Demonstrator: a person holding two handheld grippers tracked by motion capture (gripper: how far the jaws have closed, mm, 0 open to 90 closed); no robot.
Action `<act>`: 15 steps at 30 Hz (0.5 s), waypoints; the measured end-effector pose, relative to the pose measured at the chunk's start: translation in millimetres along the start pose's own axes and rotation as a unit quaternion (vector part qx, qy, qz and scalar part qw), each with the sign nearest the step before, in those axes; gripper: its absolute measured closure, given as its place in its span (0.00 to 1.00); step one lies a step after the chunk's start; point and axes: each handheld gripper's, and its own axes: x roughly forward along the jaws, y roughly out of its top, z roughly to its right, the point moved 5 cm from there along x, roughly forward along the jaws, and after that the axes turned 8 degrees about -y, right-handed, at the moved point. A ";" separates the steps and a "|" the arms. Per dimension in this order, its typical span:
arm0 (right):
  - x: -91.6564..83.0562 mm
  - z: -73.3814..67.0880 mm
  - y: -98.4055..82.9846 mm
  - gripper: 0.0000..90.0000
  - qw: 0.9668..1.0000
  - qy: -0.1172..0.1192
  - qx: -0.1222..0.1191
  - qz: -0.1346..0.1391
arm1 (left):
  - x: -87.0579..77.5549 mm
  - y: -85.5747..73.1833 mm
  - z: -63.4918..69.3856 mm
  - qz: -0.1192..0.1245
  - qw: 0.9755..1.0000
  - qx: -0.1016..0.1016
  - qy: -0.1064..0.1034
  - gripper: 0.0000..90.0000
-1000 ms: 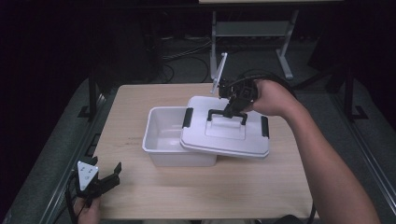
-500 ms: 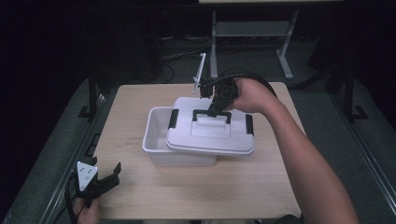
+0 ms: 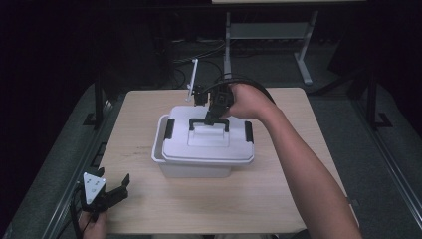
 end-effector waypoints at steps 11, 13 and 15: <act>15.3 5.7 17.8 0.94 1.000 0.008 -0.009 -0.004 | -0.7 -0.7 -0.7 -0.001 1.000 -0.001 0.001 0.17; 17.9 7.6 21.6 0.94 1.000 0.008 -0.010 -0.002 | -1.2 -0.8 -1.3 -0.002 1.000 0.001 0.001 0.17; 20.8 9.2 24.6 0.94 1.000 0.008 -0.009 -0.004 | -1.6 -0.9 -1.8 -0.001 1.000 -0.001 0.002 0.17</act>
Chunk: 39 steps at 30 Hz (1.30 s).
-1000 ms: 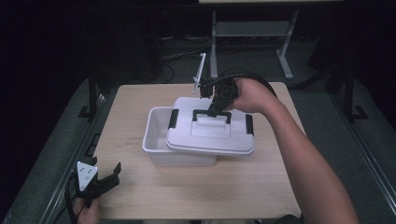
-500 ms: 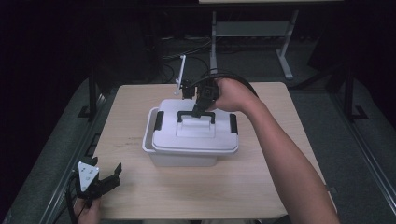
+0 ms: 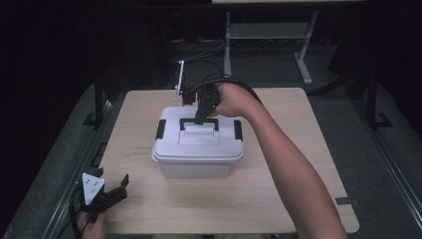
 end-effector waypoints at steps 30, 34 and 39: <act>33.2 7.3 13.7 0.94 1.000 0.020 0.002 -0.010 | -0.5 -0.7 -1.7 0.001 1.000 -0.003 0.002 0.17; 33.0 6.4 12.3 0.92 1.000 0.021 0.008 -0.004 | 0.2 -0.6 -0.8 0.000 1.000 -0.003 0.002 0.17; 31.6 4.6 9.2 0.89 1.000 0.023 0.013 0.006 | 1.0 -0.2 -0.5 0.000 1.000 0.000 0.002 0.17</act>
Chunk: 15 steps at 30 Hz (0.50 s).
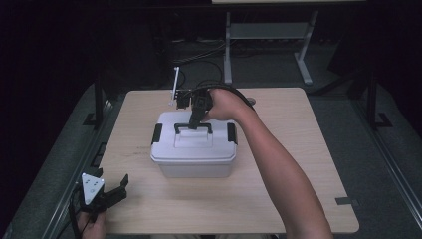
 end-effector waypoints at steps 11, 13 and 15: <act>-5.5 -4.4 -7.9 0.84 1.000 0.006 0.007 0.005 | 0.7 0.3 0.5 0.001 1.000 -0.002 -0.001 0.17; -6.9 -5.8 -7.5 0.83 1.000 0.007 0.006 0.007 | 0.6 0.3 0.5 0.000 1.000 -0.002 -0.001 0.17; -9.1 -6.9 -6.9 0.82 1.000 0.008 0.006 0.008 | 0.5 0.1 0.7 -0.001 1.000 0.000 -0.001 0.17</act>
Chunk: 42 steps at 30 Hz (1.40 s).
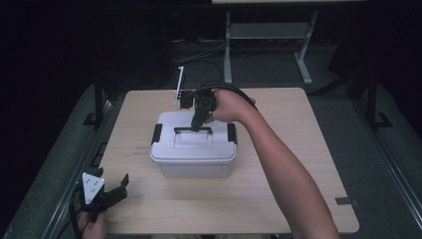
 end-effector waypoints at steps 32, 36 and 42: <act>-20.5 -4.9 -25.8 0.64 0.999 -0.017 0.029 -0.010 | -1.4 -0.3 1.5 0.001 1.000 0.002 0.000 0.17; -20.0 -4.6 -31.0 0.63 0.999 -0.017 0.031 -0.012 | -1.7 -0.3 0.9 0.001 1.000 0.002 0.000 0.17; -22.2 -4.0 -38.0 0.61 0.999 -0.019 0.038 -0.014 | -1.4 -0.4 1.2 0.000 1.000 0.002 0.000 0.17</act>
